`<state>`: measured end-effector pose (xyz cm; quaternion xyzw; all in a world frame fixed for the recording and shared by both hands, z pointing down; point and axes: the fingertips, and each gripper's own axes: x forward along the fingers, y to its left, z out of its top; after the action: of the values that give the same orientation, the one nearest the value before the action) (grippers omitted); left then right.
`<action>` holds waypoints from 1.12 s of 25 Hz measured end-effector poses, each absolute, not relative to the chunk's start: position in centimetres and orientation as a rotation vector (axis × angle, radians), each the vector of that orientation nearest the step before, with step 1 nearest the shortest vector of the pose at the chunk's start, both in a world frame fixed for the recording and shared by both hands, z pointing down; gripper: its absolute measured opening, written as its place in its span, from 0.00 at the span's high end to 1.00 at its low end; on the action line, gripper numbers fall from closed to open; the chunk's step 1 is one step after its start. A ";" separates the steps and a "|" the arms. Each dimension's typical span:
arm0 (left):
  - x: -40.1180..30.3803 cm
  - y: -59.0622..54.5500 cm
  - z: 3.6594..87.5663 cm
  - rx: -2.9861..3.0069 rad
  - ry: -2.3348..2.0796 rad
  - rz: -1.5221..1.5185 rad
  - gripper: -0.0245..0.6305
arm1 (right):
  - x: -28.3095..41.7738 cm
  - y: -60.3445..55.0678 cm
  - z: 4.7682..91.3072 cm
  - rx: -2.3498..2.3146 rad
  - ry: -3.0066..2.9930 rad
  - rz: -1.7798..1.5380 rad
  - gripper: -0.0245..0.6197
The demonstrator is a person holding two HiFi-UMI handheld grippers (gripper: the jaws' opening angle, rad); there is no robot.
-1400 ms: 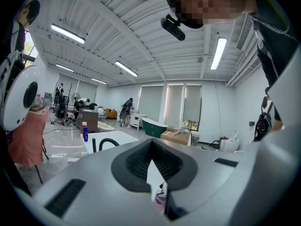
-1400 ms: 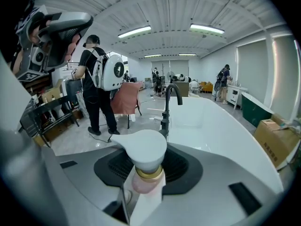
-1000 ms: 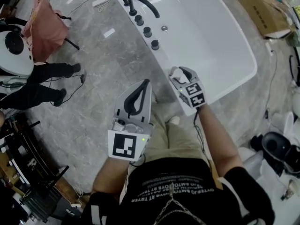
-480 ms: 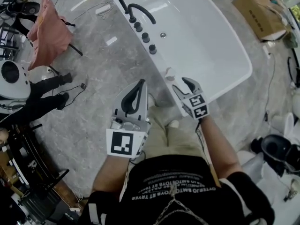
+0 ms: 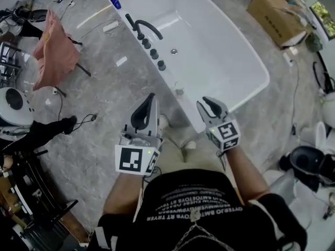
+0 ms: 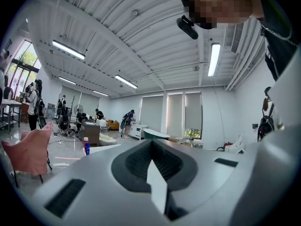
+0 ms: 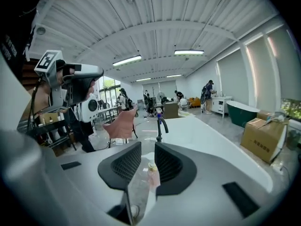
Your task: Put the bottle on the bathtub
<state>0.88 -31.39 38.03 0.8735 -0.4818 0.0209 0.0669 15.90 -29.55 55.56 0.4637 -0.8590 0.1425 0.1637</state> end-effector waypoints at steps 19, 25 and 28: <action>2.9 -28.3 33.6 2.703 -1.503 0.047 0.97 | 22.5 -26.2 41.1 1.521 -2.479 0.245 0.96; 3.4 -26.7 32.5 2.709 -1.514 0.056 0.97 | 22.3 -24.6 36.4 1.477 -2.564 0.187 0.96; 3.8 -26.2 31.9 2.718 -1.516 0.061 0.97 | 22.6 -24.2 34.5 1.482 -2.586 0.143 0.96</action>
<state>3.80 -26.19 31.91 0.8730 -0.4871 0.0195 0.0144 22.63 -24.23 34.50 0.4951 -0.8639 0.0478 0.0787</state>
